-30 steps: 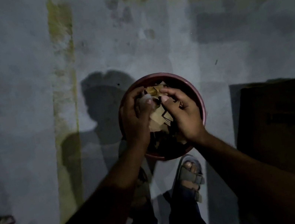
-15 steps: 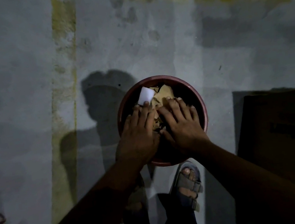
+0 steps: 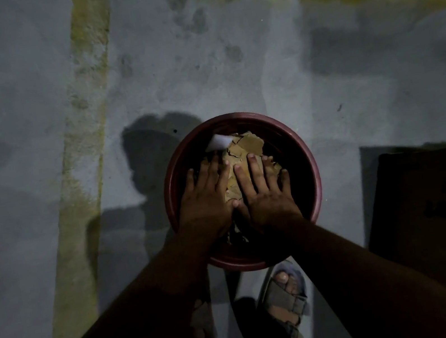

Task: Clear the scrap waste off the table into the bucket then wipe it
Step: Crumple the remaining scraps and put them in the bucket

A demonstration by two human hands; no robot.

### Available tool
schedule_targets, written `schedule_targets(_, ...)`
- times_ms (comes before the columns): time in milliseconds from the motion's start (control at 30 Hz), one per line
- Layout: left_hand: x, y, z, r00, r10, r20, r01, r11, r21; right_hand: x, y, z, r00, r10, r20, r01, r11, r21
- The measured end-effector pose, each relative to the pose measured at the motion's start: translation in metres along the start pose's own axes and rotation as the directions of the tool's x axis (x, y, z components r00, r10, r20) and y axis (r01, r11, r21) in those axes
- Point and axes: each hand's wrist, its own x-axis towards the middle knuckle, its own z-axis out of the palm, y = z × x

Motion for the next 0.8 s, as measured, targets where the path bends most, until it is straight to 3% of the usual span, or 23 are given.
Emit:
schedule_targets(200,-0.038,0.007,-0.043,0.992,-0.041,-0.116,0.033,0.997,-0.069,-0.043,-0.012,-0.059,0.999,0.016,-0.039,-0.007,0.974,0.228)
schedule_targets(367,-0.091,0.016,-0.122,0.979,-0.092,-0.181,0.087,0.996,-0.032,-0.1,-0.034,-0.127,0.99,0.036,-0.138,0.017,0.932,0.363)
schedule_targets(600,-0.201,0.051,-0.286,0.96,-0.003,-0.281,-0.03,0.993,-0.113,-0.231,-0.081,-0.28,0.93,0.002,-0.367,0.118,0.945,0.304)
schedule_targets(700,-0.252,0.07,-0.357,0.943,0.054,-0.329,-0.107,0.983,-0.146,-0.299,-0.099,-0.345,0.898,0.021,-0.439,0.094,0.966,0.239)
schedule_targets(800,-0.307,0.097,-0.423,0.902,0.147,-0.407,-0.207,0.972,-0.109,-0.374,-0.112,-0.398,0.868,0.133,-0.479,-0.013,0.969,0.245)
